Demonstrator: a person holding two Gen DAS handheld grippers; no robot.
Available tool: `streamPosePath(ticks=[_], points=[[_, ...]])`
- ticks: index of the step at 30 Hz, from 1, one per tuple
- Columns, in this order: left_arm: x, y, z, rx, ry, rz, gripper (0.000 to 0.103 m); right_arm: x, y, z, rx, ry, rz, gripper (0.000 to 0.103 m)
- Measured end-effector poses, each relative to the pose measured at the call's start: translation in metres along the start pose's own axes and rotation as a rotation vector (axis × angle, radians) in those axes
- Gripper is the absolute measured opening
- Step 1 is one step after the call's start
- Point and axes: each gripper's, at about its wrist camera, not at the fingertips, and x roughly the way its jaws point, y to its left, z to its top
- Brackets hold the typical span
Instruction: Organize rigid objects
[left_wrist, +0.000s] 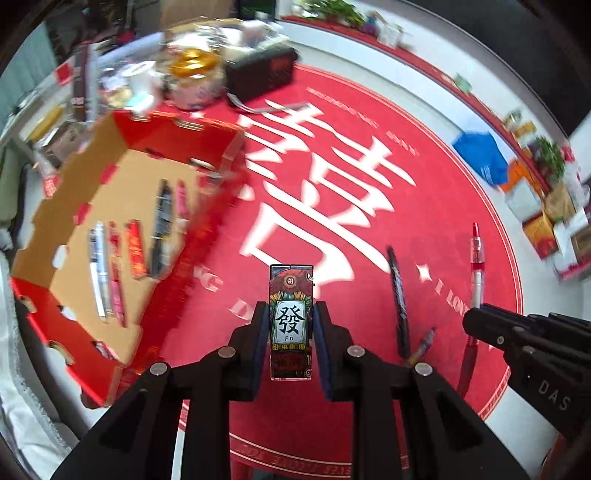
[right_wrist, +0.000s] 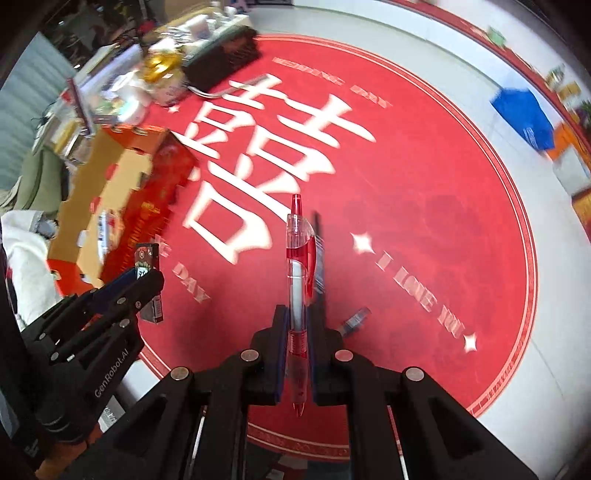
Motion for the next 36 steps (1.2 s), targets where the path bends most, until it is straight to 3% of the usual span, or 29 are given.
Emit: streamPosePath(ticks=[10,22,28,36], points=[[-0.024,0.089,0.019,-0.173,-0.080,0.088,0.025,0.002,0.100,0.045,-0.179,-0.053,0.079,0.011],[-0.026,0.181,0.031,-0.326,-0.097,0.210,0.025,0.008,0.211,0.072,-0.361,-0.081,0.160,0.011],[-0.022,0.204,0.031,-0.356,-0.081,0.236,0.025,0.018,0.242,0.074,-0.403,-0.067,0.179,0.011],[-0.006,0.211,0.034,-0.369,-0.050,0.230,0.025,0.031,0.248,0.083,-0.412,-0.056,0.160,0.011]])
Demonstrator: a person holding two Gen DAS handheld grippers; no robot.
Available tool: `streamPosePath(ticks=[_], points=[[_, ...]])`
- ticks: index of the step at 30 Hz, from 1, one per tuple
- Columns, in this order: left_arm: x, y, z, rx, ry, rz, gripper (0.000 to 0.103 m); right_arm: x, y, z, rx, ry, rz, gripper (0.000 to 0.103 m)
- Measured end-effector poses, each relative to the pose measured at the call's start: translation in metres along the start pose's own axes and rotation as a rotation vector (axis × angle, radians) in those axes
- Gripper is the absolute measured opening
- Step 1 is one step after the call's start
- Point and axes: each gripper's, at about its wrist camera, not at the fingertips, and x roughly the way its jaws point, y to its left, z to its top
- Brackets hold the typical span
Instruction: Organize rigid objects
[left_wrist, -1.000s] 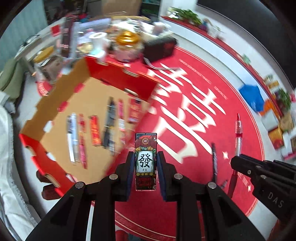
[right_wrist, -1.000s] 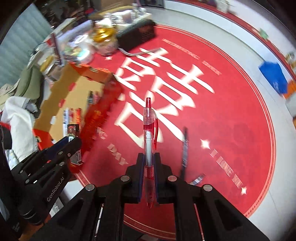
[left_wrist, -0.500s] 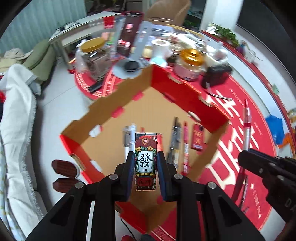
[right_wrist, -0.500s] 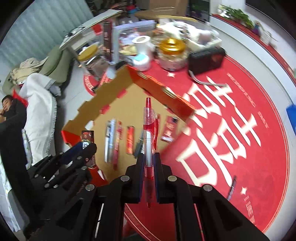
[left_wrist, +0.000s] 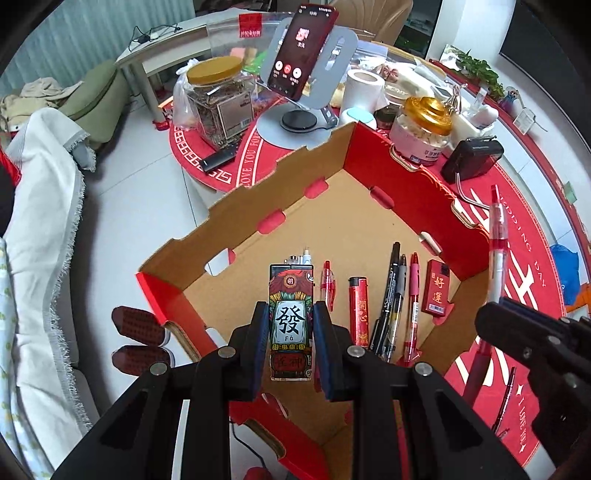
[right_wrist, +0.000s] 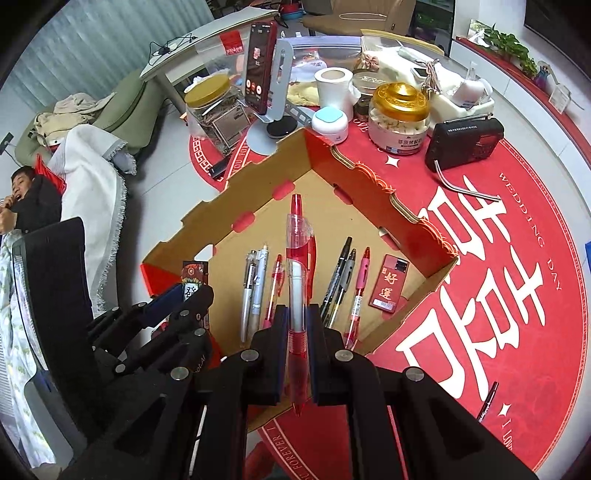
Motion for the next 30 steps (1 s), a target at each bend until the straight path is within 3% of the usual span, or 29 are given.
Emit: streamPosePath(ticks=[30], points=[[0.044,-0.017,0.011,0.076,0.072,-0.002,0.025,0.034,-0.024,0.013,0.045,0.051,-0.051,0.011]])
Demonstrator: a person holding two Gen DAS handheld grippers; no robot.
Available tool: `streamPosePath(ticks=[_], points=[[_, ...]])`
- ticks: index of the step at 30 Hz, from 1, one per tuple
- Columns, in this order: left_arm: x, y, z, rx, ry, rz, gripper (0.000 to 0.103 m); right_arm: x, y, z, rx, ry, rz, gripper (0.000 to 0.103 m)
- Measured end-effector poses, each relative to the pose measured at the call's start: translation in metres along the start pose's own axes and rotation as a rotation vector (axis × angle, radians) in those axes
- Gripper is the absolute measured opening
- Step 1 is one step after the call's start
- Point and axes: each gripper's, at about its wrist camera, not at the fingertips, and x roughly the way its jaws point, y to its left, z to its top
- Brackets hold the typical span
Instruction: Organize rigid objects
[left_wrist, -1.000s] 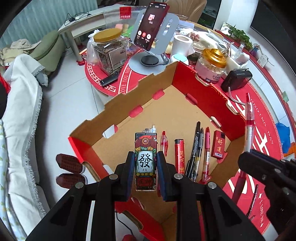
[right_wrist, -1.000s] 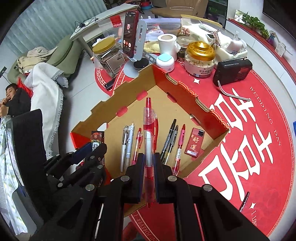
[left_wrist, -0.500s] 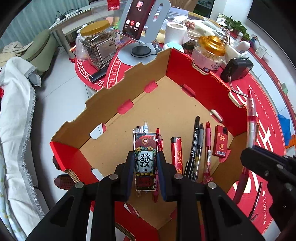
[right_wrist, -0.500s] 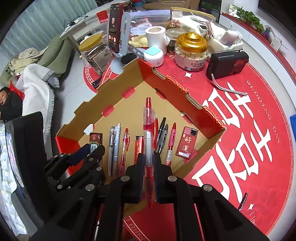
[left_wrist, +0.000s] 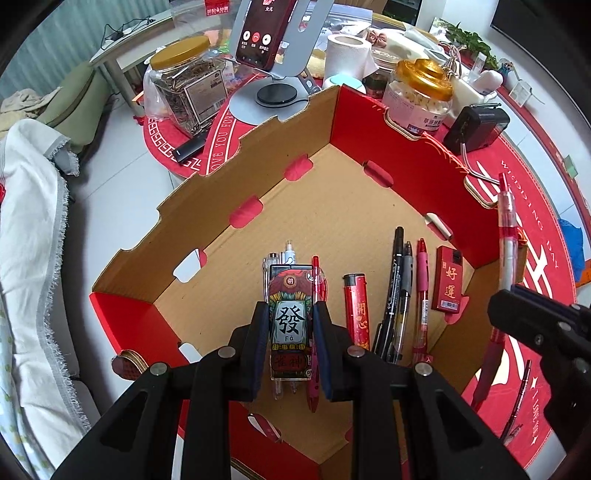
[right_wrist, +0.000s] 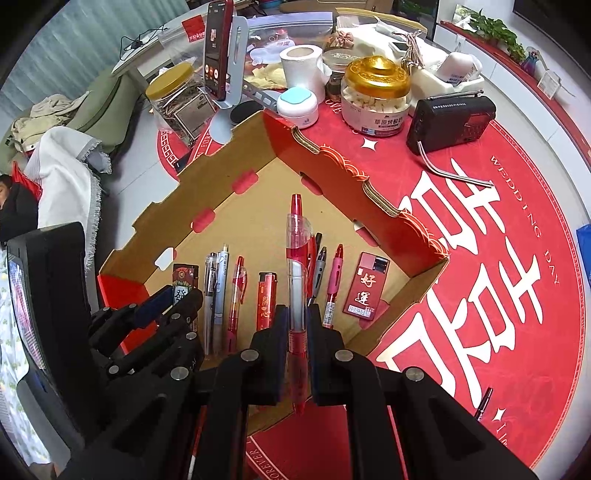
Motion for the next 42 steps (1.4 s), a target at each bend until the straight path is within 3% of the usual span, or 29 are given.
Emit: streamPosePath(ticks=[28,39,40,42], points=[[0.020,-0.001,0.002,0.034,0.036,0.015,0.025,0.024,-0.001,0.004,0.005,0.037,-0.012,0.011],[0.047,-0.006,-0.006,0.060,0.102,0.027,0.026,0.053,-0.004,0.004,0.012,0.088,-0.039,0.011],[0.049,-0.005,-0.007,0.059,0.108,0.026,0.027,0.056,-0.004,0.004,0.009,0.104,-0.043,0.011],[0.053,-0.004,-0.009,0.060,0.119,0.031,0.041,0.062,-0.006,0.003,0.014,0.131,-0.040,0.011]])
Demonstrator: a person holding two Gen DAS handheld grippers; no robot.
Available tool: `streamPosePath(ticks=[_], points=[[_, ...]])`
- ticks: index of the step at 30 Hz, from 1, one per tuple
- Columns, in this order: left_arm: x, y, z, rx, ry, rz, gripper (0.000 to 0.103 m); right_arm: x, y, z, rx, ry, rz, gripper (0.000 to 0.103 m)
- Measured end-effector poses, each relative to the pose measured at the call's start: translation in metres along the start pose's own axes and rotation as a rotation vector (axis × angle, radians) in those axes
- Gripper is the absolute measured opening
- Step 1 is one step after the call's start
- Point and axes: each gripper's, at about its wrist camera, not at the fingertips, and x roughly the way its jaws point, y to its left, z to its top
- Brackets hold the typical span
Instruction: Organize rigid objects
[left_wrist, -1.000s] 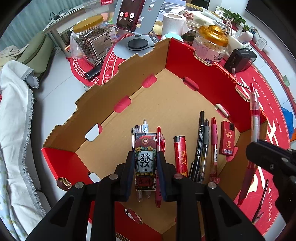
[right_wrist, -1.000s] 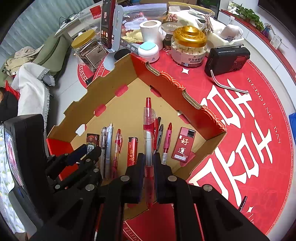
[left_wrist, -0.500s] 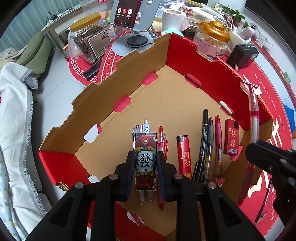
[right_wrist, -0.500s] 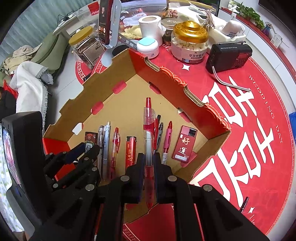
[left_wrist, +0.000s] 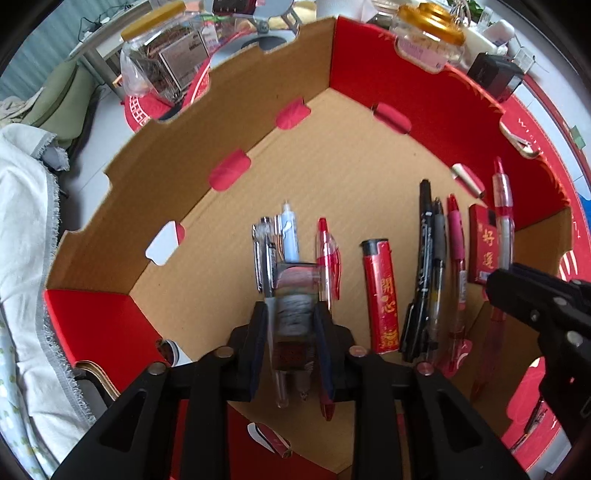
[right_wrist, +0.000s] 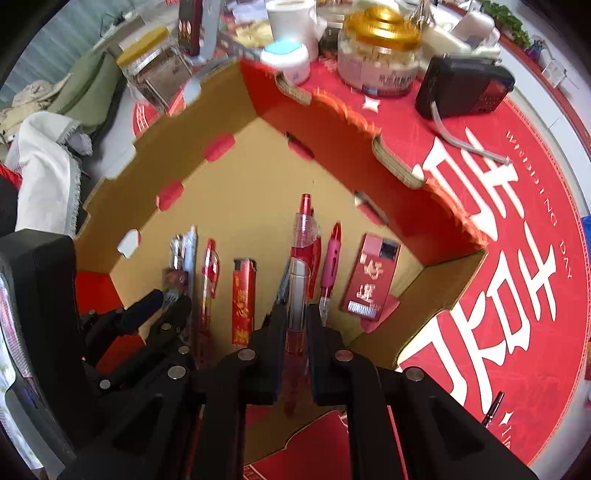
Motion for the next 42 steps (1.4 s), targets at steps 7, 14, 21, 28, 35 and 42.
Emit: streamPosePath(ticks=[7,14,21,28,35,42], points=[[-0.001,0.008,-0.001,-0.010,-0.027,0.036,0.103,-0.024,-0.002,-0.006,-0.026,-0.109,-0.024,0.092],[-0.009,0.016,-0.007,-0.015,-0.060,-0.021,0.103,-0.057,-0.017,-0.030,-0.014,-0.147,-0.049,0.092],[-0.046,-0.020,-0.030,0.131,-0.105,-0.085,0.103,-0.061,-0.096,-0.105,0.250,-0.053,-0.092,0.092],[-0.093,-0.115,-0.072,0.338,-0.158,-0.226,0.103,-0.056,-0.183,-0.193,0.532,0.058,-0.136,0.092],[-0.068,-0.223,-0.100,0.424,-0.028,-0.288,0.103,-0.055,-0.237,-0.267,0.744,0.120,-0.148,0.092],[-0.028,-0.304,-0.132,0.521,0.022,-0.275,0.103,-0.055,-0.262,-0.316,0.820,0.138,-0.122,0.092]])
